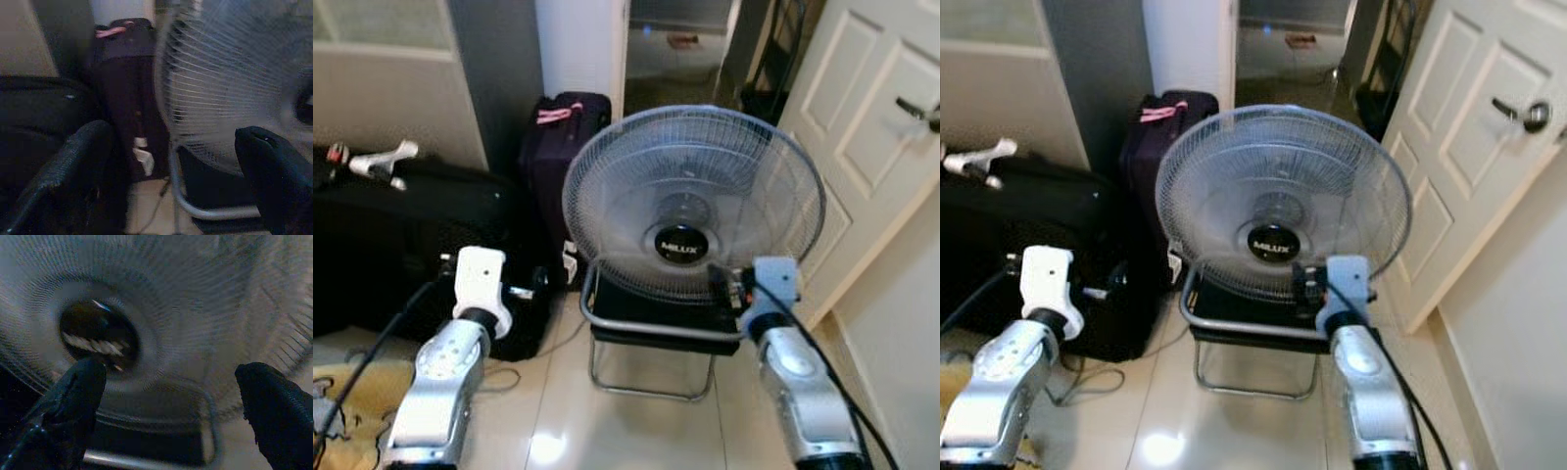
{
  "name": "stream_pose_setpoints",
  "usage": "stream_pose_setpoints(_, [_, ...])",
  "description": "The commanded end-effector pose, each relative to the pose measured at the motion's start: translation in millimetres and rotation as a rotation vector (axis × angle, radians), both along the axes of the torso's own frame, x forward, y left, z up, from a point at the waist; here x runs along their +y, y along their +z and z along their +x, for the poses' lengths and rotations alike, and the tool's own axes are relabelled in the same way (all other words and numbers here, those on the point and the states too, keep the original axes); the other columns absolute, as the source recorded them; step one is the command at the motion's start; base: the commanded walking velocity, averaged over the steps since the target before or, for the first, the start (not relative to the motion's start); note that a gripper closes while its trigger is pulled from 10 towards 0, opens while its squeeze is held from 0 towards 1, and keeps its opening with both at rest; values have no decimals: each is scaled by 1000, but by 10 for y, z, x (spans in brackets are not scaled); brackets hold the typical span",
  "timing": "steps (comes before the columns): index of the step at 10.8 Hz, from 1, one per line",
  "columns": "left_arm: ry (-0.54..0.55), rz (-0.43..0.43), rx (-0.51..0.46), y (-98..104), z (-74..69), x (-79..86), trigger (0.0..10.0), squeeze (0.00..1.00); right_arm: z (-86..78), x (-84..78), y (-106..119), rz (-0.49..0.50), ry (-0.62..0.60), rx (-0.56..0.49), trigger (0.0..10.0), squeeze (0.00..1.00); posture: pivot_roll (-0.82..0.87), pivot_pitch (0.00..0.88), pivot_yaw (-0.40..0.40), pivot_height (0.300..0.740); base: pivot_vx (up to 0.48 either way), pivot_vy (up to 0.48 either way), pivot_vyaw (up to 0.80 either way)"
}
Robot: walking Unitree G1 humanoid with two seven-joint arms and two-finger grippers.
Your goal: Clean up the room
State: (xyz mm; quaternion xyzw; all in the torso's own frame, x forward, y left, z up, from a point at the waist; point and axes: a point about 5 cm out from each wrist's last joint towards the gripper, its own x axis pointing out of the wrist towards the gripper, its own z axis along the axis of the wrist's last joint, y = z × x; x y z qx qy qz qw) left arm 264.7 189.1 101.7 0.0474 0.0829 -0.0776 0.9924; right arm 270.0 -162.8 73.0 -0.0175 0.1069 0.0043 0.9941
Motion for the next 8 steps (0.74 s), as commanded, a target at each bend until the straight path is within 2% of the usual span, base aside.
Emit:
stream_pose_setpoints(1, [-19, -3, -9, 17, -6, -37, 10000, 0, -2, -33, 15, 10, -15, -3, 10000, 0, -29, 0, -26, 740, 0, 0, 0])
stream_pose_setpoints(8, [-19, -3, -9, 17, -6, -37, 10000, 0, -2, -33, 15, 10, -15, -3, 10000, 0, -29, 0, -26, 740, 0, 0, 0])
